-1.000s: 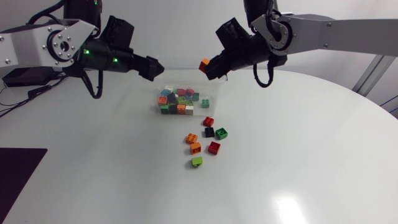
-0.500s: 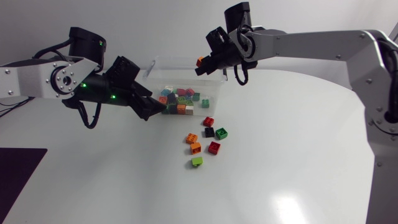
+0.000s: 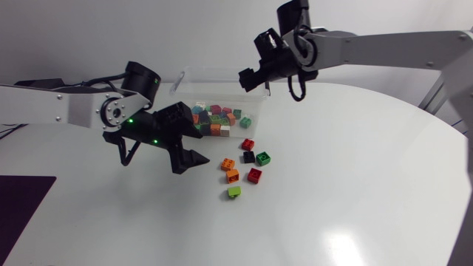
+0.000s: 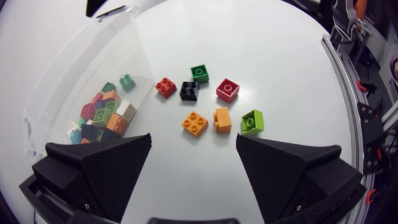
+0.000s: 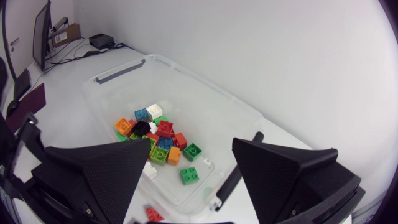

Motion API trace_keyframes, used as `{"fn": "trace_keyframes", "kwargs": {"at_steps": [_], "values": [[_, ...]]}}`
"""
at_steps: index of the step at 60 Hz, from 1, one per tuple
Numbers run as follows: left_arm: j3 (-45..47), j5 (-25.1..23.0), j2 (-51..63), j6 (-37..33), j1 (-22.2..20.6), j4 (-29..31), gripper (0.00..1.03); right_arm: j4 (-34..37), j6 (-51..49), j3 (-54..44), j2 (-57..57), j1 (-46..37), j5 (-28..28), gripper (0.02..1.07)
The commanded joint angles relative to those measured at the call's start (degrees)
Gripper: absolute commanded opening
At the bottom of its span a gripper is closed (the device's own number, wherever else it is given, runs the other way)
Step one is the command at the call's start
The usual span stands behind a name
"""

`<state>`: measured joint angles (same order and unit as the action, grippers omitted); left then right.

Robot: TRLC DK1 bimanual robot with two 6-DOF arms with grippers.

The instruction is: Place the duplo bricks in the container

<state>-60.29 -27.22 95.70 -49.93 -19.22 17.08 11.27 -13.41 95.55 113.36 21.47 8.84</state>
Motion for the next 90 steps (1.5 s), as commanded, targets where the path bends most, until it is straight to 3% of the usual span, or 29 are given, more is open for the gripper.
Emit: {"fn": "trace_keyframes", "kwargs": {"at_steps": [1, 12, 24, 36, 63, 75, 80, 90], "values": [[-2.64, -1.25, 4.32, -7.72, -0.9, 1.2, 0.95, -1.69, -0.92, -7.92, -7.8, -1.17, 1.0, 1.03], [-7.56, -1.78, 10.73, -15.9, -1.87, 4.28, 0.95, -3.27, -3.29, -22.95, -18.26, -2.93, 4.96, 1.03], [-13.36, -1.69, 17.33, -22.93, -3.01, 8.06, 0.94, -3.44, -4.52, -34.2, -24.68, -3.37, 5.75, 1.03], [-20.92, -1.08, 24.18, -27.94, -2.31, 13.15, 0.93, -3.09, -4.43, -40.09, -27.23, -2.67, 5.75, 1.03], [-30.67, -0.9, 33.32, -29.43, -3.45, 18.16, 0.86, -2.92, -2.94, -44.92, -24.86, -0.91, 5.13, 1.02], [-33.14, -0.99, 34.64, -30.66, -3.98, 20.89, 0.6, -3.97, -0.65, -44.48, -20.02, 1.73, 0.83, 1.02], [-33.05, -1.08, 34.99, -30.66, -4.24, 20.98, 0.59, -3.97, 0.23, -43.69, -18.35, 2.17, -0.23, 1.02], [-33.05, -1.17, 35.26, -30.66, -4.6, 21.5, 0.39, -3.53, 2.34, -40.88, -14.31, 2.26, -2.16, 1.02]]}}
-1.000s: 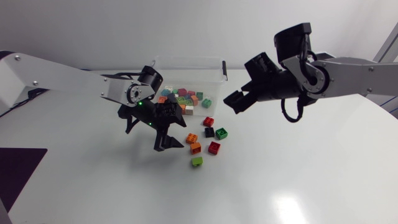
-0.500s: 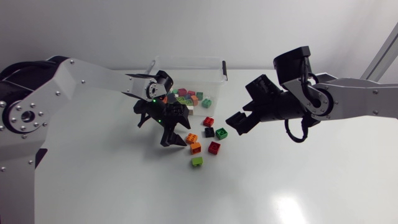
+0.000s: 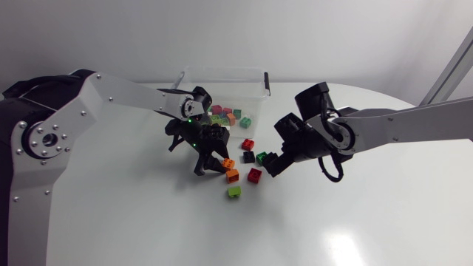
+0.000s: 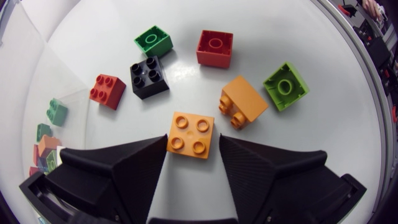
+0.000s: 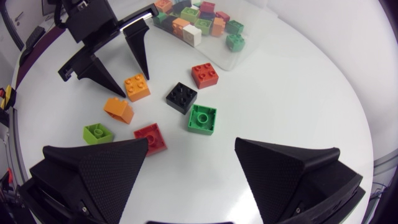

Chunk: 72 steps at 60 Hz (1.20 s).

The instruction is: Place the duplo bricks in the container

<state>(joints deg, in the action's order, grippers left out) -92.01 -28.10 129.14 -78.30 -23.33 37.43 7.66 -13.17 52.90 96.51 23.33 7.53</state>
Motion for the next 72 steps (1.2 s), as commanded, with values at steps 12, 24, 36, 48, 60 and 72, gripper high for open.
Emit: {"fn": "trace_keyframes", "kwargs": {"at_steps": [12, 24, 36, 48, 60, 72], "values": [[-0.98, -0.47, 1.9, -2.29, -1.01, 3.0, 0.16, 1.04, 4.38, 5.45, 6.76, 0.49, -2.17, 0.99], [1.74, -0.47, -1.35, -1.94, -0.57, 4.41, 0.07, 2.01, 5.79, 8.36, 10.45, 1.19, -4.45, 0.99], [6.23, -0.56, -8.12, -0.89, 1.1, 4.49, 0.07, 2.09, 6.4, 11.17, 13.79, 1.28, -6.21, 0.93], [8.69, -2.58, -15.67, 1.31, 4.17, 4.49, 0.07, 2.09, 6.4, 13.72, 17.05, 1.36, -7.09, 0.87], [12.99, -4.33, -23.76, 3.07, 6.11, 4.32, 0.07, 2.27, 6.58, 15.83, 20.03, 1.8, -7.79, 0.62], [14.22, -6.88, -30.35, 7.37, 8.57, 2.3, 0.07, 3.06, 6.66, 16.53, 21.35, 2.51, -8.06, 0.33]]}}
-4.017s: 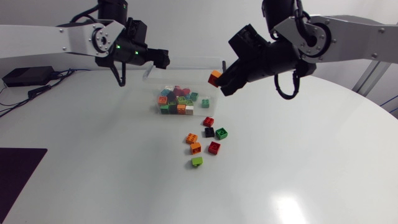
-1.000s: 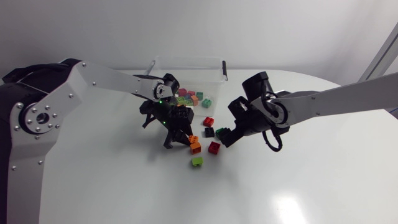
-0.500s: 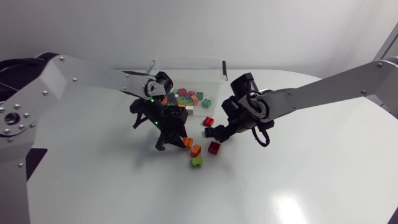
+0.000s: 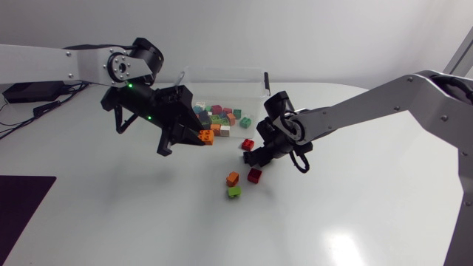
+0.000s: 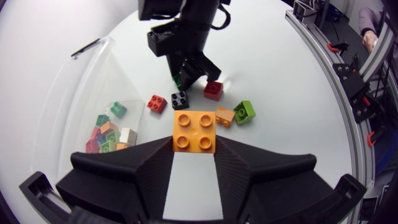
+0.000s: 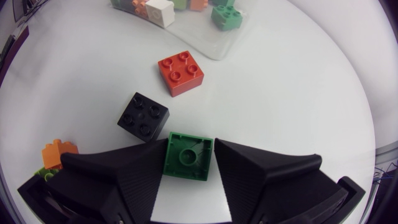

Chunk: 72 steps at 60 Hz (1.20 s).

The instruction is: Place the duplo bricks in the container

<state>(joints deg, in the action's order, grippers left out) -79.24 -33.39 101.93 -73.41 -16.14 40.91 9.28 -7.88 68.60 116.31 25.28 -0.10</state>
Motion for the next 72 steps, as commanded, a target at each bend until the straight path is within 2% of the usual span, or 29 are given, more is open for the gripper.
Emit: {"fn": "trace_keyframes", "kwargs": {"at_steps": [1, 14, 27, 31, 43, 50, 61, 64, 66, 70, 71, 72], "values": [[1.37, -1.59, -3.4, 3.18, 1.55, -1.62, 0.07, 1.62, 1.46, 0.84, 1.46, 0.65, -0.43, 0.33], [-1.44, -3.18, -5.07, 12.5, 4.1, -8.12, 0.07, 4.52, 1.81, -1.98, -5.39, 0.65, -0.43, 0.32], [-2.06, -3.0, -3.4, 26.39, 3.92, -23.94, 0.07, 8.12, 1.81, -3.65, -15.76, 0.47, -0.43, 0.32], [-3.29, -1.33, -1.82, 29.46, 3.4, -27.02, 0.07, 9.09, 1.81, -3.38, -18.14, 0.47, -0.43, 0.32], [-10.41, 2.36, 4.42, 35.7, 1.99, -30.18, 0.07, 11.99, 2.34, -1.89, -22.88, 1.0, -0.34, 0.32], [-15.59, 6.4, 8.9, 38.16, 0.94, -31.85, 0.07, 12.78, 2.34, -1.01, -24.64, 1.44, -0.25, 0.32], [-25.79, 10.89, 16.63, 42.38, 1.2, -31.85, 0.09, 13.31, 2.43, 0.75, -25.78, 1.62, -0.17, 0.32], [-28.07, 13.17, 18.83, 43.08, 1.2, -31.76, 0.17, 13.4, 2.61, 1.54, -25.78, 1.62, -0.08, 0.32], [-29.74, 14.23, 20.24, 43.7, 1.29, -31.24, 0.29, 13.49, 2.61, 2.07, -25.78, 1.62, 0.01, 0.32], [-31.85, 16.69, 22.08, 44.58, 1.38, -30.36, 0.67, 13.49, 2.69, 3.56, -25.7, 1.79, 0.01, 0.32], [-31.85, 16.86, 22.17, 44.58, 1.38, -30.27, 0.73, 13.49, 2.69, 3.91, -25.61, 1.79, 0.01, 0.32], [-31.85, 17.04, 22.17, 44.58, 1.46, -30.27, 0.84, 13.4, 2.69, 4.35, -25.43, 1.79, 0.1, 0.32]]}}
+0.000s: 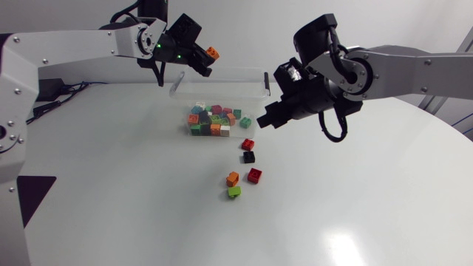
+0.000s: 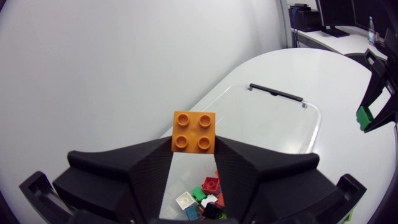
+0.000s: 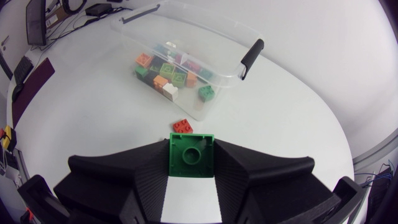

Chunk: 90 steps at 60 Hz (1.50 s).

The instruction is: Place the duplo bricks in the container

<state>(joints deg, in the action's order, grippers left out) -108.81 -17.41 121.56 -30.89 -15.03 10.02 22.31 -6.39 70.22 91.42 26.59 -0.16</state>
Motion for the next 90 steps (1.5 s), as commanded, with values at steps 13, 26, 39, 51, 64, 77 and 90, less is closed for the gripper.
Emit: {"fn": "trace_keyframes", "kwargs": {"at_steps": [13, 26, 39, 51, 64, 77, 90], "values": [[2.99, 1.33, -1.76, 2.33, 1.84, 1.05, 1.0, -0.6, 1.47, 8.8, 2.98, 0.57, 0.6, 0.32], [18.99, 1.33, -13.98, -0.04, 2.46, -2.73, 1.0, -3.23, 1.65, 16.09, 10.01, 0.66, 1.31, 0.32], [29.8, -0.43, -22.24, -2.15, 3.34, -2.55, 1.0, -6.75, 1.56, 23.04, 17.39, 1.62, 1.31, 0.32], [38.5, -2.72, -27.95, -5.32, 3.16, -2.2, 1.0, -11.23, 1.38, 27.78, 23.28, 2.06, 1.31, 0.32], [46.24, -5.35, -32.7, -12.96, 0.52, 0.96, 0.99, -14.22, 1.03, 35.17, 31.63, 1.89, -0.1, 0.65], [51.69, -6.94, -32.44, -19.99, -3.08, 3.95, 0.99, -11.85, -0.29, 34.46, 28.64, 1.45, -0.89, 1.02], [53.62, -6.67, -29.01, -18.85, -8.97, 4.39, 0.99, -13.78, -1.87, 19.17, 13.7, -1.63, 0.16, 1.02]]}}
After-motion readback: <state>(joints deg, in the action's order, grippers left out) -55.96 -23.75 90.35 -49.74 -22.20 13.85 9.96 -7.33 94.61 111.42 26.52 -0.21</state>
